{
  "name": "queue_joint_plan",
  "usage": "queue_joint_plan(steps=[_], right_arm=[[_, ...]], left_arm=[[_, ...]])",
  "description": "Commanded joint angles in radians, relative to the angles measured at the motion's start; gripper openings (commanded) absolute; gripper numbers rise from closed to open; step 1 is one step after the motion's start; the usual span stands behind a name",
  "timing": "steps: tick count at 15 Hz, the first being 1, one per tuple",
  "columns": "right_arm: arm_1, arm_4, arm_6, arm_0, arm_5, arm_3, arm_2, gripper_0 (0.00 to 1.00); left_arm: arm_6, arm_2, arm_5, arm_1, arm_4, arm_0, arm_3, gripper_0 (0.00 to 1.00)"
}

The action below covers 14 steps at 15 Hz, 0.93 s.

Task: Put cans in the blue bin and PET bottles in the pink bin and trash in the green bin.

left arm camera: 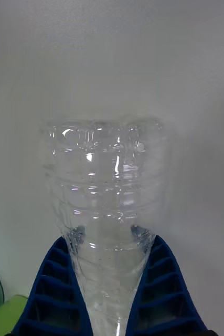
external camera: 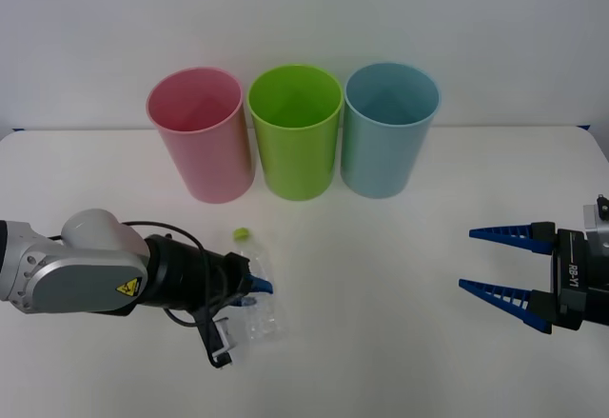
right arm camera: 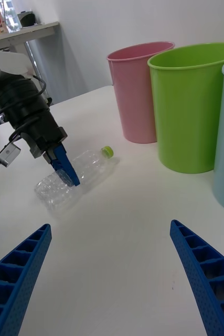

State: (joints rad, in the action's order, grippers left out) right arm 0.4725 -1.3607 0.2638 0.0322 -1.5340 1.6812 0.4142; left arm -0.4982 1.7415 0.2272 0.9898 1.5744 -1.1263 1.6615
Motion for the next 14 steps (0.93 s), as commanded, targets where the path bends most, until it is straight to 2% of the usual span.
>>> queue_joint_plan(steps=[1, 3, 5, 12, 14], right_arm=[[0.0, 0.0, 0.0, 0.0, 0.0, 0.0, 0.0, 0.78], [0.0, 0.0, 0.0, 0.0, 0.0, 0.0, 0.0, 0.78], [0.0, 0.0, 0.0, 0.0, 0.0, 0.0, 0.0, 0.78], [0.0, 0.0, 0.0, 0.0, 0.0, 0.0, 0.0, 0.78], [0.0, 0.0, 0.0, 0.0, 0.0, 0.0, 0.0, 0.78]], left_arm=[[0.012, 0.004, -0.032, 0.009, -0.016, -0.003, 0.006, 0.01], [0.032, 0.004, -0.046, 0.027, -0.056, -0.003, 0.021, 0.0], [0.13, 0.004, -0.045, 0.044, -0.091, -0.001, 0.032, 0.0], [0.607, 0.004, -0.046, 0.219, -0.132, 0.028, 0.219, 0.0], [0.738, 0.003, -0.054, 0.262, -0.194, 0.029, 0.29, 0.0]])
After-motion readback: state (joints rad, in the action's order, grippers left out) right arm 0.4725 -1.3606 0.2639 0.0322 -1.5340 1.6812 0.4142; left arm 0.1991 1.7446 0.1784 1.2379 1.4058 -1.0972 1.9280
